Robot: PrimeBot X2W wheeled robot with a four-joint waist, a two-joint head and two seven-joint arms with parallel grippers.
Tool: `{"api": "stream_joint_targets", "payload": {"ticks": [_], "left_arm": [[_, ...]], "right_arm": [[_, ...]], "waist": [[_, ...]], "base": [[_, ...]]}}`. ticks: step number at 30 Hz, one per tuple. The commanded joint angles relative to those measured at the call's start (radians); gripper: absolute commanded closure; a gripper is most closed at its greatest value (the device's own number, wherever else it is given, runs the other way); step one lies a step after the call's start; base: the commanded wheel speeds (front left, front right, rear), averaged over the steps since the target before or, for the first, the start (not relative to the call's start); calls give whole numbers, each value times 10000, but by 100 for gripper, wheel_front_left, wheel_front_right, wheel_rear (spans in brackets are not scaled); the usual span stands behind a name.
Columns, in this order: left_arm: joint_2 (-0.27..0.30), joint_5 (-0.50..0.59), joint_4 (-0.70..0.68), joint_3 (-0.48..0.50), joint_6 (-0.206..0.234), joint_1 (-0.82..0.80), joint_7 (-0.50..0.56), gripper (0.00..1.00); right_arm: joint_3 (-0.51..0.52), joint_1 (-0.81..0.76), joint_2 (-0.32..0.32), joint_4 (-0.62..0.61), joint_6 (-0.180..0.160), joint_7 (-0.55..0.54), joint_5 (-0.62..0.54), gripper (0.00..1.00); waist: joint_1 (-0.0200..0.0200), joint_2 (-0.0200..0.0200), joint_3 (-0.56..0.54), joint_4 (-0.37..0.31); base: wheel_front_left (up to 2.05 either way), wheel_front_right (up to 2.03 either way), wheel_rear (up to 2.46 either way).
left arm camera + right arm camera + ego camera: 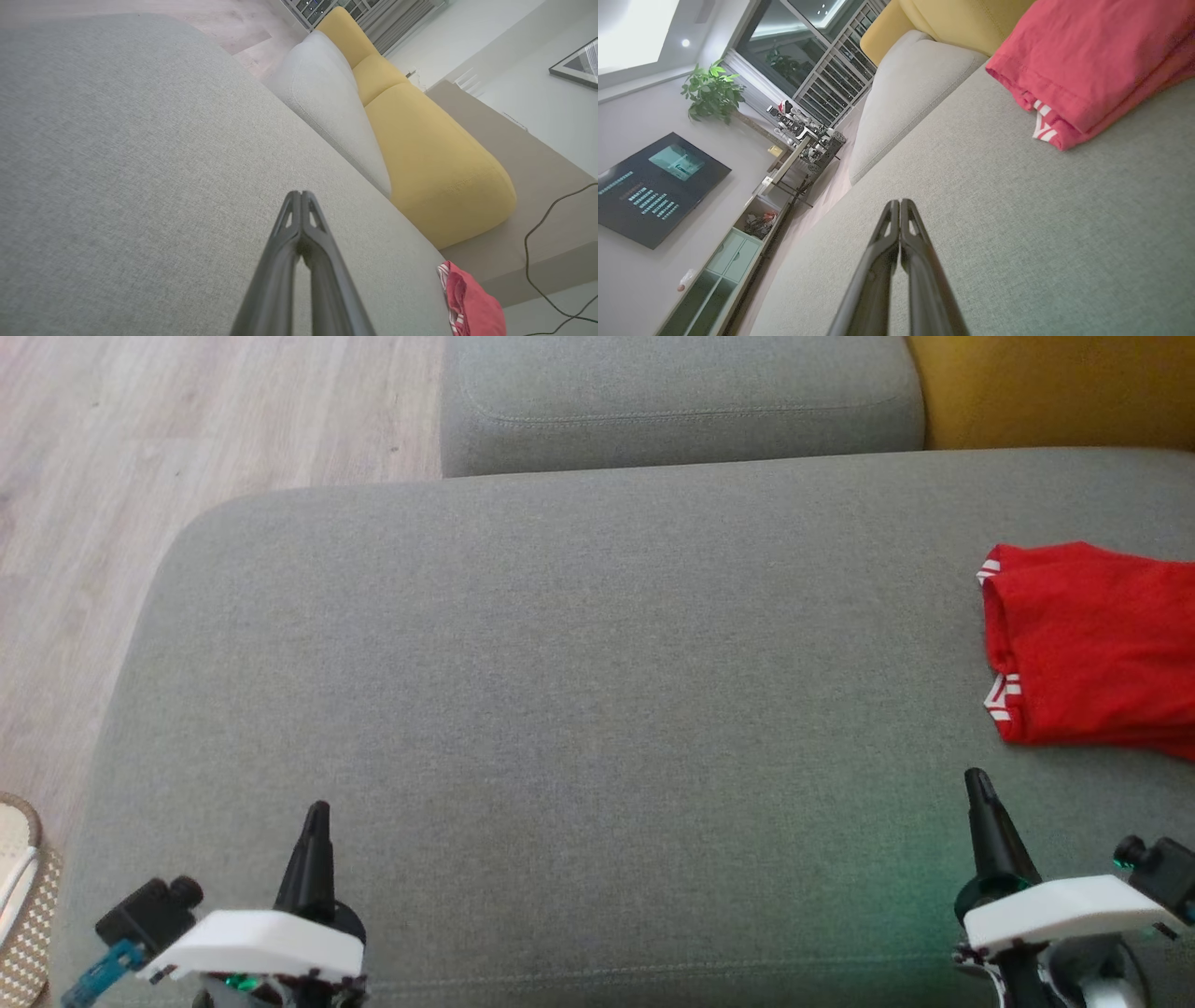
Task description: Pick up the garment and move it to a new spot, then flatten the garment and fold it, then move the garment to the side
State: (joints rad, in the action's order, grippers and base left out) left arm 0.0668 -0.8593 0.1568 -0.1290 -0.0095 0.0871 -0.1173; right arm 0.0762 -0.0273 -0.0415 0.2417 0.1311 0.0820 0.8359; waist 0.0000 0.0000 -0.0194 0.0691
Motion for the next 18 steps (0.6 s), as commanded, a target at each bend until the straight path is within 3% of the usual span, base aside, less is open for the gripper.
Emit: {"api": "stream_joint_targets", "payload": {"ticks": [1,18], "left_arm": [[174,-290,-276,287,-88,-622,46,100],[190,-2191,2,678,-366,-939,493,100]], "right_arm": [[-29,603,-65,-290,-2,-73,299,100],[72,788,-70,-211,-2,-539,2138,100]], "waist": [[0,0,5,-14],[0,0,59,-181]], "base": [[0,0,0],[0,0,0]]}}
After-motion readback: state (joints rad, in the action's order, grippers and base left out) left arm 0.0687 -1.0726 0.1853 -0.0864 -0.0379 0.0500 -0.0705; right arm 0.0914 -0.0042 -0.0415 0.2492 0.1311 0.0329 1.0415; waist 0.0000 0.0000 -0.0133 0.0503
